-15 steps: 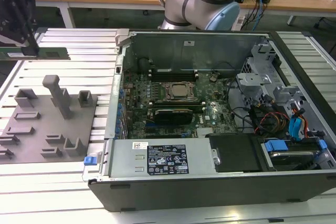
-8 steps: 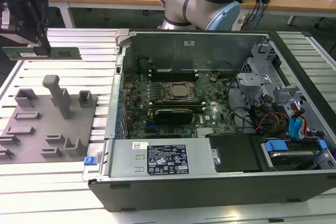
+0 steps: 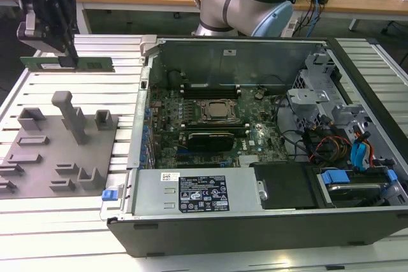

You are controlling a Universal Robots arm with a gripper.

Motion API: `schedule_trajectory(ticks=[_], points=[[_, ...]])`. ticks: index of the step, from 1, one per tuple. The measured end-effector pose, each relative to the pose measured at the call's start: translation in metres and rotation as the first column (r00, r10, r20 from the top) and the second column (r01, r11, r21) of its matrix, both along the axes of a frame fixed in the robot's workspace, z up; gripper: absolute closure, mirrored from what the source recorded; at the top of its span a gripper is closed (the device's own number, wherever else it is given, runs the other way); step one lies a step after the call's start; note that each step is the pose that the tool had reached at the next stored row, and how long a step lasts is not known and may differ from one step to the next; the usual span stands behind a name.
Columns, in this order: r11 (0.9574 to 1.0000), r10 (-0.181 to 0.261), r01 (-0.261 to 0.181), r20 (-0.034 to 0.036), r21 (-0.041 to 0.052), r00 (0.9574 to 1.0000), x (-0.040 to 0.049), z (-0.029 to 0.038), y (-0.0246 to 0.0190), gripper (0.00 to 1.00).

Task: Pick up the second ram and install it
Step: 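Pick up the second ram and move it above second insertion slot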

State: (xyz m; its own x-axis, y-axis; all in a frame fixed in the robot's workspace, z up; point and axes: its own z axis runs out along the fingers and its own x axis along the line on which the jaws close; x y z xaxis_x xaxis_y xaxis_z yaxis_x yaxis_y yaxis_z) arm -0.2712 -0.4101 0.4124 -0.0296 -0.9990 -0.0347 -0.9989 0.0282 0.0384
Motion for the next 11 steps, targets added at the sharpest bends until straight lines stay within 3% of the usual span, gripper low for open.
schedule_trajectory(ticks=[4, 11], points=[[1.0, 0.0, 0.0, 0.0, 0.0, 1.0, 0.0112, 0.0, 0.0003, 0.87], [1.0, 0.0, 0.0, -0.0002, 0.0, 1.0, 0.0394, 0.0, 0.001, 0.87]])
